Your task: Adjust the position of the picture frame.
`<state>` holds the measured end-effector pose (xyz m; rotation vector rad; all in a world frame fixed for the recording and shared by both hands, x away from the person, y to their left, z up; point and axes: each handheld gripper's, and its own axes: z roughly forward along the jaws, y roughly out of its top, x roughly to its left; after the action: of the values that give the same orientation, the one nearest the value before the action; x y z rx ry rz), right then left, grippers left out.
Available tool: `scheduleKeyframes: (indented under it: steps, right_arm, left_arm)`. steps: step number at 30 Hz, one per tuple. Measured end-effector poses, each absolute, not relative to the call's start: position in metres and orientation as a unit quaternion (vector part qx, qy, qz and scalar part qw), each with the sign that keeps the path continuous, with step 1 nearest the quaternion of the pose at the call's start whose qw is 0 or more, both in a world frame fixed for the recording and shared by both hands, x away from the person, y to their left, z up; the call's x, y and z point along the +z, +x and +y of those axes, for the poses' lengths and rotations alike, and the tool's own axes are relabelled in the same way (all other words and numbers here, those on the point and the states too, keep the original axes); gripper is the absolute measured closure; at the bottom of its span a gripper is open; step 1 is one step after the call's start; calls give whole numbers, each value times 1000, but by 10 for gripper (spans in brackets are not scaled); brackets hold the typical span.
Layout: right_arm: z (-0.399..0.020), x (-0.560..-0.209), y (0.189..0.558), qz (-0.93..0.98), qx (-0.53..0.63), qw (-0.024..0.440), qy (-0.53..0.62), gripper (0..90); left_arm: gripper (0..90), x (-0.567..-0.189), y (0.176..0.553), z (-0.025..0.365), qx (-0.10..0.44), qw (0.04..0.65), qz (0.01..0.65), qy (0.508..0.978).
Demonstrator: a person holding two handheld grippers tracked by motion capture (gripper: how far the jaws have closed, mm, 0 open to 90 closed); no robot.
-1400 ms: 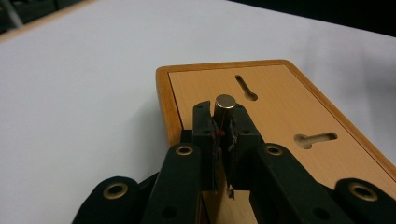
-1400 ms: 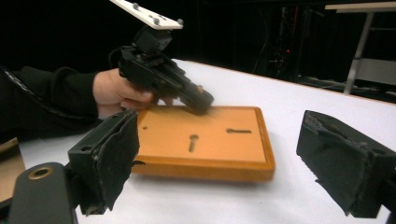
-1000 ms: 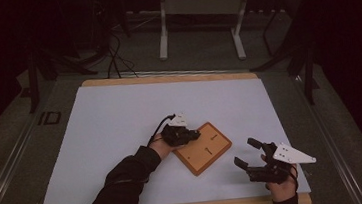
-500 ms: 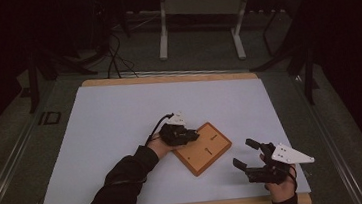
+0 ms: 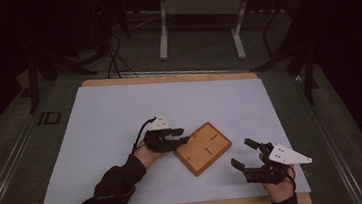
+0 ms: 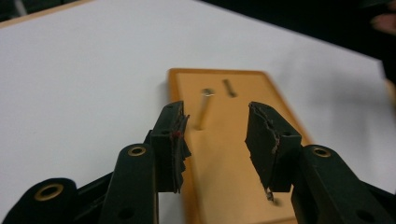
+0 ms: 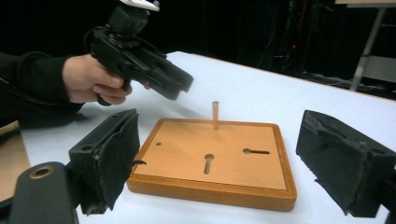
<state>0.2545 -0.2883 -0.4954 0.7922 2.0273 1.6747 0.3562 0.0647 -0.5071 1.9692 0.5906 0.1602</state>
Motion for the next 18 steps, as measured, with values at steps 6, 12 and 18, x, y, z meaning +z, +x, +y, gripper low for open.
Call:
scheduleKeyframes:
  steps: [6, 12, 18]
  right_arm:
    - [-286, -496, 255, 724, 599, 191, 284, 133]
    - [-286, -497, 256, 726, 599, 183, 286, 137]
    - [-287, -497, 257, 725, 600, 180, 287, 138]
  left_arm:
    - [648, -506, 331, 54, 49, 518, 233, 821]
    - [698, -512, 310, 37, 20, 520, 228, 823]
    - [858, -523, 296, 23, 1, 492, 209, 845]
